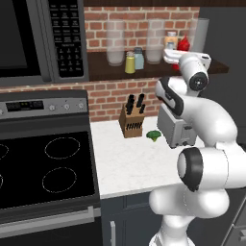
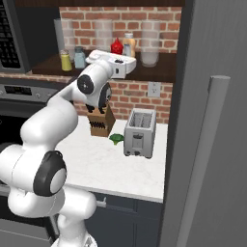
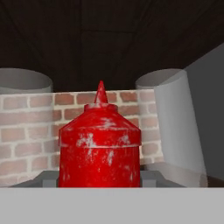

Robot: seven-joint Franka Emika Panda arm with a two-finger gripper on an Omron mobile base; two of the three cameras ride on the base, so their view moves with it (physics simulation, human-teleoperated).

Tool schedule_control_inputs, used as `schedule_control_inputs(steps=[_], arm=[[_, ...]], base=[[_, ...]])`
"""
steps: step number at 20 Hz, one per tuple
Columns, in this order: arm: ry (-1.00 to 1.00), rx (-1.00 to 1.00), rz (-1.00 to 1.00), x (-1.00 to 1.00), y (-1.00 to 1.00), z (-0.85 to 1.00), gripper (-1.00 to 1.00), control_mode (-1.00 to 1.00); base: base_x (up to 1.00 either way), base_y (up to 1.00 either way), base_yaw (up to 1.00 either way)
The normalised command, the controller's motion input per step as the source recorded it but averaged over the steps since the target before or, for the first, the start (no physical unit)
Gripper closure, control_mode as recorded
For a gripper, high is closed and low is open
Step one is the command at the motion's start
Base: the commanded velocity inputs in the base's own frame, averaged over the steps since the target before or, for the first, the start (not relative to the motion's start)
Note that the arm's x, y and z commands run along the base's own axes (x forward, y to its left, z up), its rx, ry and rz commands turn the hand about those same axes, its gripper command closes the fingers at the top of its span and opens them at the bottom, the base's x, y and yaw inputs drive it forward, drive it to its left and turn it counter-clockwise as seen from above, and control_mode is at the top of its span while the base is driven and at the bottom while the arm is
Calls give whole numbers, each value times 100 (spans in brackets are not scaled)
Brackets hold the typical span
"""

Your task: Put the shaker and condiment bottle from the counter next to their counterparts in the cabinet.

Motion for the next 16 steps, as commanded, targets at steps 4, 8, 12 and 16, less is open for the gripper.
schedule_control_inputs(steps=[4,8,12,16], arm=[[-2,0,0,11,1,-15,100,-100],[-3,0,0,16,2,-12,100,-100],[-4,0,0,18,0,-7,100,-100],[-6,0,0,19,0,-4,100,-100]], base=[[0,0,0],[0,0,0],[0,0,0],[0,0,0]])
